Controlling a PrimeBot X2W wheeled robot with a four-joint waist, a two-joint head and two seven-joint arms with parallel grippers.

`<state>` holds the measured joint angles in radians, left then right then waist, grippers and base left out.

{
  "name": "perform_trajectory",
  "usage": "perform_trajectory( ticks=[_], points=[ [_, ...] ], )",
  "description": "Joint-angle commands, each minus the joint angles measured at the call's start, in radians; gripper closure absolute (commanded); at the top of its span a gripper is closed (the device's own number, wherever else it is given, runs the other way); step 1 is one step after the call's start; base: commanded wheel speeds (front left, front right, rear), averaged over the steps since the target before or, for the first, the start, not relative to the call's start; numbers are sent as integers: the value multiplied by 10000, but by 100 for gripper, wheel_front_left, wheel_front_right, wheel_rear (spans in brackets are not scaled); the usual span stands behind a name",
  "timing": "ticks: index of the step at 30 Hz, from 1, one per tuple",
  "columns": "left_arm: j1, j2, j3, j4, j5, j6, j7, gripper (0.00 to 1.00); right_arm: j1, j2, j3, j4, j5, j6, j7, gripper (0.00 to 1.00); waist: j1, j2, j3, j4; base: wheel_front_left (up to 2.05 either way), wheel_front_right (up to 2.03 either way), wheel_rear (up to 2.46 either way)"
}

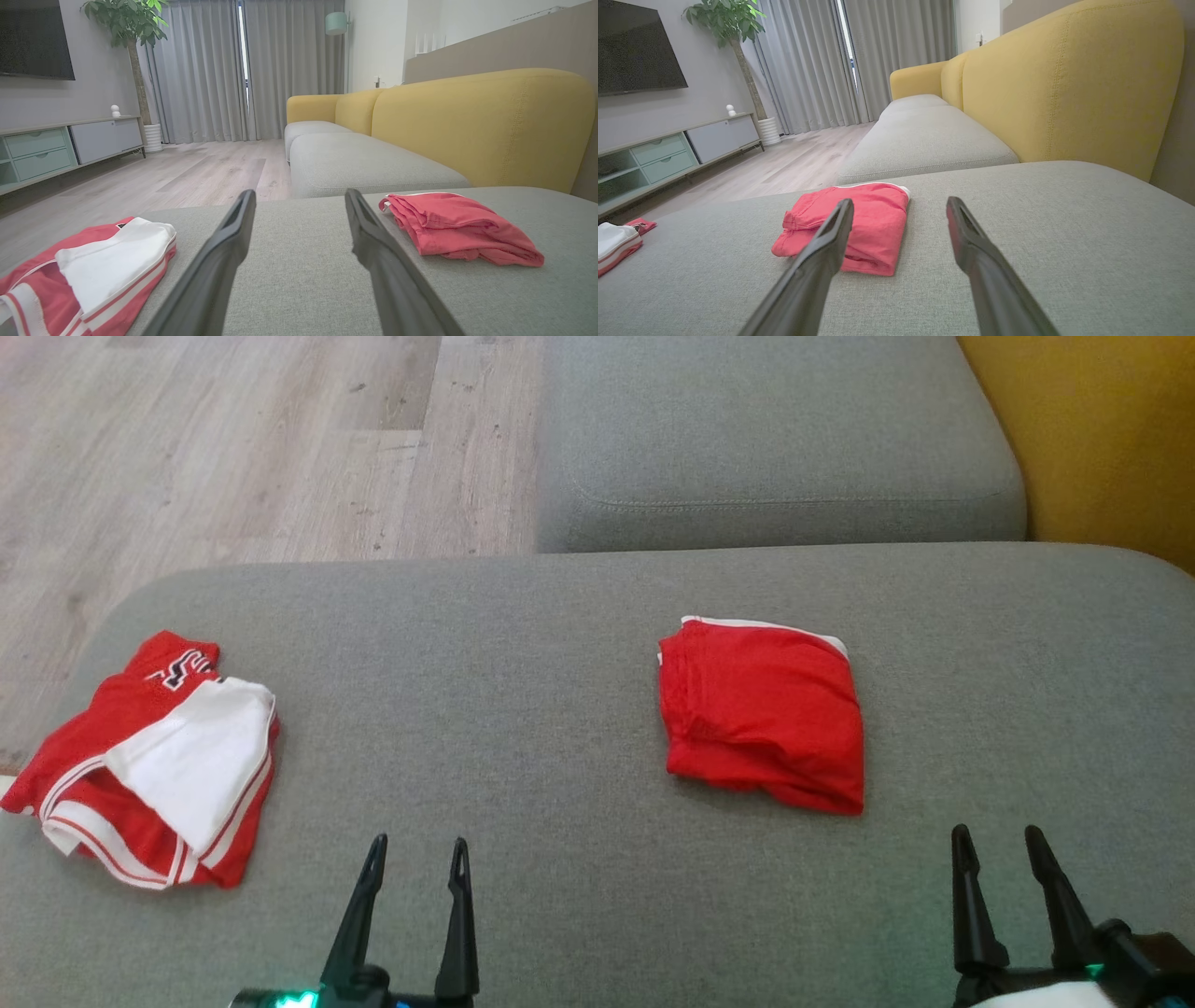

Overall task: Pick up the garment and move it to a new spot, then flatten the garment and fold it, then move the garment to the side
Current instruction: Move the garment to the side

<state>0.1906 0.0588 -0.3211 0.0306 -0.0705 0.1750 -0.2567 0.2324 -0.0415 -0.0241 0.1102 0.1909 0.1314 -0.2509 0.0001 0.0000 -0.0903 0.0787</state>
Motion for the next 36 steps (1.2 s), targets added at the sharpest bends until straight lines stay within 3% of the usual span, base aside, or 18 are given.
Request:
perform_trajectory(
  ticks=[1,9,16,30,36],
  points=[
    [-428,-51,372,-261,74,-31,-51,0,-549,-89,273,-286,97,-7,-108,0,-1,0,10,3,0,0,0],
    [-456,-61,304,-197,53,-166,-51,0,-675,-88,273,-152,332,-7,-108,0,-1,0,232,19,0,0,0],
    [-681,-68,50,-75,199,-360,-51,0,-1764,-144,617,978,625,-7,69,0,-1,0,915,79,0,0,0],
    [-1738,-80,-385,27,224,-598,-51,0,-5517,-1352,498,3091,6163,-7,5225,0,-1,0,2478,466,0,0,0],
    [-2044,-82,-505,81,181,-676,-51,0,-6127,-1758,548,3615,7391,-7,6496,0,-1,0,2872,553,0,0,0]
  ],
)
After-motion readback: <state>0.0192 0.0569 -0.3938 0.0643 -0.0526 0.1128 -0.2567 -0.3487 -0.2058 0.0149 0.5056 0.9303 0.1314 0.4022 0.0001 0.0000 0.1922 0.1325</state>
